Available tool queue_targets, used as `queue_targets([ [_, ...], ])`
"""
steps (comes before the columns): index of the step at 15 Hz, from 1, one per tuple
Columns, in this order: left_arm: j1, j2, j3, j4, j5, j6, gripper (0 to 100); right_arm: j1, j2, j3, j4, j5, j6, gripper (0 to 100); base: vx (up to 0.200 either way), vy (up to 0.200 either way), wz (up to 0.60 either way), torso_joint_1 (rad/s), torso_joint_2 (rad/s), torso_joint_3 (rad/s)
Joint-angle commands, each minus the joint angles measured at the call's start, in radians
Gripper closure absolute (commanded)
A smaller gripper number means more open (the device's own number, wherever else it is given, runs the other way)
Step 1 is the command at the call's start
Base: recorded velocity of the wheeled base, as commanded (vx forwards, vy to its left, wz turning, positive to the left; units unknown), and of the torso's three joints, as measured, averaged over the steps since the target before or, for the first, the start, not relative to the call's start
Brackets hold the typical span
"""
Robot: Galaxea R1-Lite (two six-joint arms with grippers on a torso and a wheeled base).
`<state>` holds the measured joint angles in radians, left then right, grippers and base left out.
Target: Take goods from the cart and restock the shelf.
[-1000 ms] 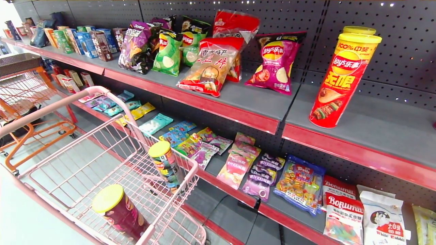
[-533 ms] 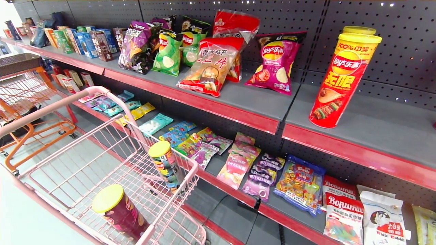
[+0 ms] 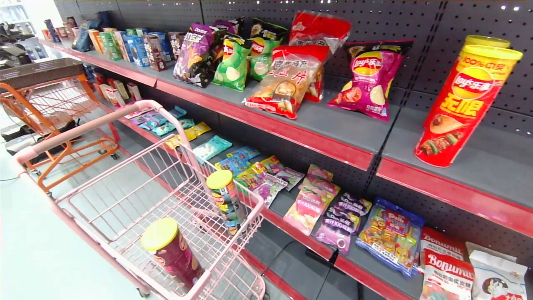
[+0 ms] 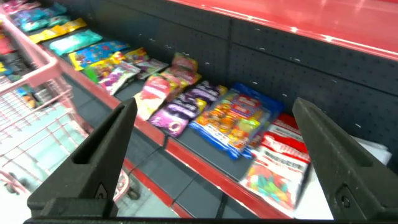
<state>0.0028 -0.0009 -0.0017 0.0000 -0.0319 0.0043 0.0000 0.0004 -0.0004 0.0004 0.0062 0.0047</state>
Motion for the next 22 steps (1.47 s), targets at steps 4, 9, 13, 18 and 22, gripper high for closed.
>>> queue_targets([
  [4,0.000,0.005,-0.004,0.005,0.004,-0.006,0,0.000,0.001,0.000,0.000,-0.002,0.000,0,0.000,0.000,0.00,0.000,0.00,0.000],
  [9,0.006,0.768,-0.526,0.026,0.023,-0.216,0,0.002,0.001,0.000,-0.002,0.000,-0.002,0,0.000,0.000,0.00,0.000,0.00,0.000],
  [13,-0.029,1.050,-0.445,-0.021,-0.112,-0.165,0,0.000,0.001,0.000,-0.002,0.000,-0.002,0,0.000,0.000,0.00,0.000,0.00,0.000],
  [18,-0.041,1.260,-0.324,-0.241,-0.189,-0.001,0,0.000,0.001,0.000,-0.002,0.000,-0.002,0,0.000,0.000,0.00,0.000,0.00,0.000],
  [22,-0.060,1.280,-0.261,-0.249,-0.246,0.068,0,0.002,0.001,0.000,-0.002,0.000,-0.002,0,0.000,0.000,0.00,0.000,0.00,0.000],
])
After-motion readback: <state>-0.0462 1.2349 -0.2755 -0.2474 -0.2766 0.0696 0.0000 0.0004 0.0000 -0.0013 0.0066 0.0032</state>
